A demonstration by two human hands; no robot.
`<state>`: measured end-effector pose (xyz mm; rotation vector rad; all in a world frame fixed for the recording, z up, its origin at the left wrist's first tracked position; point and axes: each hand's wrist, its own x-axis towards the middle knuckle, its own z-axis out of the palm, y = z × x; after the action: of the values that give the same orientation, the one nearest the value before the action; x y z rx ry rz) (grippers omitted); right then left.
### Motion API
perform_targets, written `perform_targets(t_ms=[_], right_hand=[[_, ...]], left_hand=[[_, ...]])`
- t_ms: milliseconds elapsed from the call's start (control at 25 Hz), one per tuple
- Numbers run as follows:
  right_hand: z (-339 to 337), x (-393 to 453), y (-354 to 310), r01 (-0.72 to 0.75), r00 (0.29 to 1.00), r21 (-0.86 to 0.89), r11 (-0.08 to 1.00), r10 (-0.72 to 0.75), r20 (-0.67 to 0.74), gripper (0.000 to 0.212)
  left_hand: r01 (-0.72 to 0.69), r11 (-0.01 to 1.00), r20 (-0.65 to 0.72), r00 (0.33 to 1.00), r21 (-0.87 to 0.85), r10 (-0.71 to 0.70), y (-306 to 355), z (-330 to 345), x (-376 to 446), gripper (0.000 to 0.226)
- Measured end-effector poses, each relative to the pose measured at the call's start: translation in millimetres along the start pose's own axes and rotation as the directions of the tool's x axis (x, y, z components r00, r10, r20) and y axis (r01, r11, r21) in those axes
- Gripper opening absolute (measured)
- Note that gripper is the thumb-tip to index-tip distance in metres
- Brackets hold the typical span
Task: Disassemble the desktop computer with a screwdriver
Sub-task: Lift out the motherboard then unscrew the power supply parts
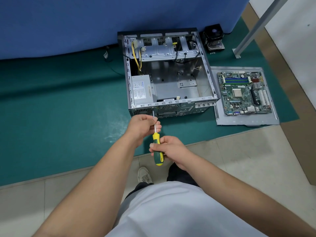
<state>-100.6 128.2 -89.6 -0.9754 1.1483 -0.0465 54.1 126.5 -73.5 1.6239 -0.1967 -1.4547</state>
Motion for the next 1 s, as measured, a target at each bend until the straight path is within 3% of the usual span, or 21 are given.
perform_targets(t_ms=[80, 120, 160, 200, 280, 360, 480, 560, 680, 760, 840, 920, 1000], right_hand=[[10, 3, -3, 0.024, 0.978, -0.311, 0.95, -0.086, -0.189, 0.041], [12, 3, -3, 0.026, 0.976, -0.338, 0.941, -0.096, -0.194, 0.041], [12, 3, -3, 0.024, 0.991, -0.219, 0.975, -0.051, -0.122, 0.035], [8, 0, -3, -0.028, 0.999, 0.029, 0.999, 0.027, 0.02, 0.028], [-2, -4, 0, -0.188, 0.958, 0.431, 0.883, 0.068, 0.279, 0.028], [-10, -5, 2, -0.163, 0.946, 0.472, 0.866, 0.001, 0.325, 0.027], [-5, -3, 2, -0.047, 0.991, 0.261, 0.964, 0.013, 0.131, 0.018], [2, -1, -3, -0.022, 1.0, 0.028, 0.999, 0.022, -0.018, 0.028], [11, 3, -10, -0.023, 0.955, -0.488, 0.873, -0.125, -0.268, 0.052], [13, 5, -13, -0.039, 0.922, -0.59, 0.807, -0.198, -0.333, 0.057], [12, 6, -12, 0.001, 0.962, -0.448, 0.894, -0.124, -0.244, 0.051], [7, 3, -8, -0.066, 0.997, 0.042, 0.997, 0.063, 0.052, 0.038], [-1, -4, 2, -0.21, 0.95, 0.38, 0.901, 0.095, 0.299, 0.031]], left_hand=[[0.006, 0.999, 0.006, 1.0, -0.037, -0.006, 1, 0, 0, 0.012], [0.012, 0.998, 0.012, 1.0, -0.056, -0.012, 2, 0, -1, 0.013], [0.021, 0.997, 0.021, 1.0, -0.071, -0.02, 2, 0, -2, 0.013], [0.029, 0.997, 0.031, 0.999, -0.078, -0.027, 2, 1, -3, 0.014], [0.037, 0.995, 0.048, 0.998, -0.09, -0.033, 1, 2, -4, 0.015], [0.045, 0.993, 0.063, 0.997, -0.112, -0.038, 2, 1, -3, 0.016], [0.046, 0.996, 0.054, 0.998, -0.07, -0.043, 0, 0, -3, 0.013], [0.004, 0.997, -0.011, 1.0, 0.071, -0.003, -4, 2, -3, 0.009], [-0.015, 0.972, -0.182, 0.981, 0.235, 0.059, -9, 6, -2, 0.025], [-0.01, 0.973, -0.193, 0.98, 0.232, 0.056, -7, 8, -1, 0.028], [-0.001, 0.977, -0.176, 0.984, 0.214, 0.04, -4, 9, -1, 0.025], [-0.004, 0.974, -0.163, 0.986, 0.226, 0.042, -2, 8, -1, 0.023], [0.003, 0.978, -0.131, 0.991, 0.208, 0.024, -1, 5, -2, 0.021]])
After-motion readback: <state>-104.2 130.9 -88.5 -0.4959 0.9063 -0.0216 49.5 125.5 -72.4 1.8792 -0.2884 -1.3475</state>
